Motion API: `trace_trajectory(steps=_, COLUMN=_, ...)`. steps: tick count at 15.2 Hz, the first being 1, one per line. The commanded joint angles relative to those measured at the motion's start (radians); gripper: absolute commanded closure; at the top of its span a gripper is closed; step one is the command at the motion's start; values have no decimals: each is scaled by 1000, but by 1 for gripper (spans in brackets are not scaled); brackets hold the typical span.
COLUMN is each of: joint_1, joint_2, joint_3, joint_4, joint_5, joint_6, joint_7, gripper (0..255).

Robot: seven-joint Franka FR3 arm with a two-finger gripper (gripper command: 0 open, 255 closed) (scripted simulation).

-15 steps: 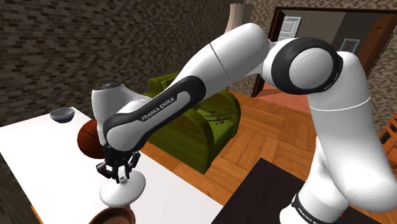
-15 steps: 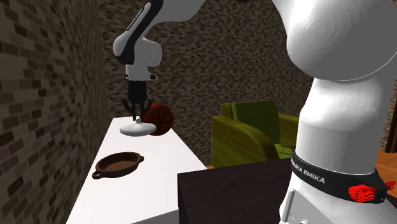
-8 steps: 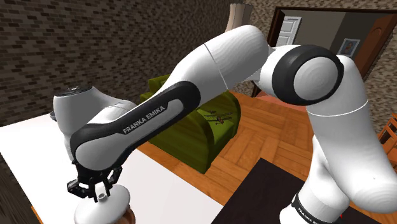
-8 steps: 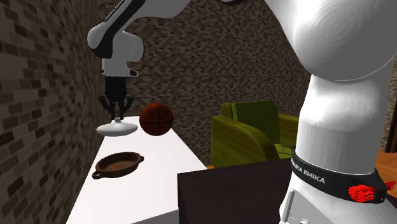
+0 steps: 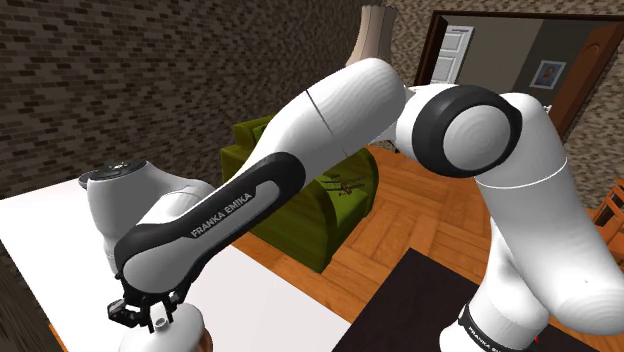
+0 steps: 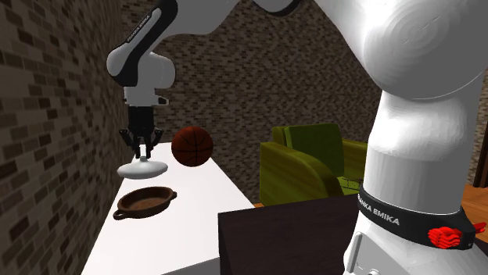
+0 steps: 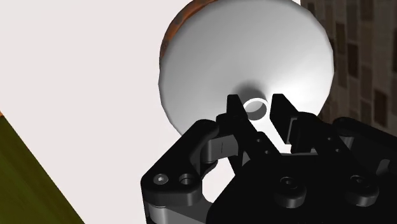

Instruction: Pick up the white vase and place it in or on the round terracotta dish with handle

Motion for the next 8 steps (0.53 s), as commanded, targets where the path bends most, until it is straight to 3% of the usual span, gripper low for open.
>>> trace_trajectory(steps=1, joint_1=2, joint_2=17, joint_3=-3, joint_4=-2, joint_5=-4, joint_6=20, joint_7=1, gripper=255)
trace_trajectory(steps=8, joint_1=9, joint_2=78, joint_3=-14, joint_4=-1, joint_5=-16, joint_6=79, joint_7=6, gripper=255)
